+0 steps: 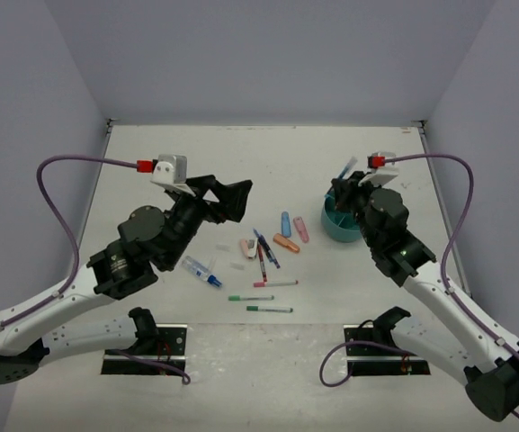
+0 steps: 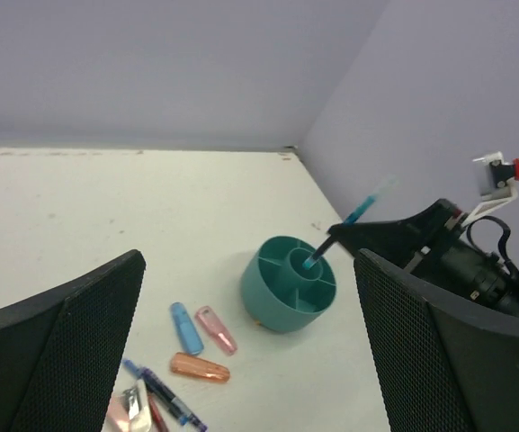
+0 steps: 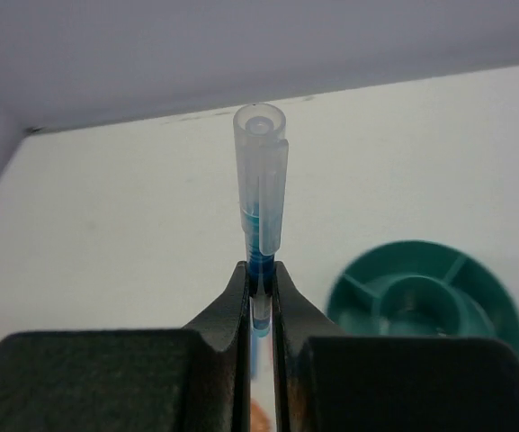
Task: Sort the stationery into containers
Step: Place the pen in the storage box.
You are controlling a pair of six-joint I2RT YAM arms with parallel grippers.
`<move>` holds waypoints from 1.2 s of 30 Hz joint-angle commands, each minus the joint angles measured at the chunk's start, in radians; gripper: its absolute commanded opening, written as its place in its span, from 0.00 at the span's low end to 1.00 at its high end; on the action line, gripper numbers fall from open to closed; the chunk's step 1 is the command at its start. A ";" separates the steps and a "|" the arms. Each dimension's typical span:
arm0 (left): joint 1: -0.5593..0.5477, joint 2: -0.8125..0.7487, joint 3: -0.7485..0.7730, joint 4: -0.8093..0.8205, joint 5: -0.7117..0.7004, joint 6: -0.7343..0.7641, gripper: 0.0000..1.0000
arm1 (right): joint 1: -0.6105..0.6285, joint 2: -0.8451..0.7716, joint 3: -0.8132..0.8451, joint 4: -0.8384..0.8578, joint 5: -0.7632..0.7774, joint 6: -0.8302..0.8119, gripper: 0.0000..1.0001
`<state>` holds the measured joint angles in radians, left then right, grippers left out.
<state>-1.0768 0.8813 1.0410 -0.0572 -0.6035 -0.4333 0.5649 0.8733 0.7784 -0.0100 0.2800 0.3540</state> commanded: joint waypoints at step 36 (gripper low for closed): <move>0.239 0.079 -0.216 -0.463 -0.001 -0.303 1.00 | -0.167 0.043 0.068 -0.154 -0.036 0.017 0.53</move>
<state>-0.9838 0.8992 0.7624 -0.4266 -0.6588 -0.6194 0.3566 0.9853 0.7278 -0.0786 0.4068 0.4128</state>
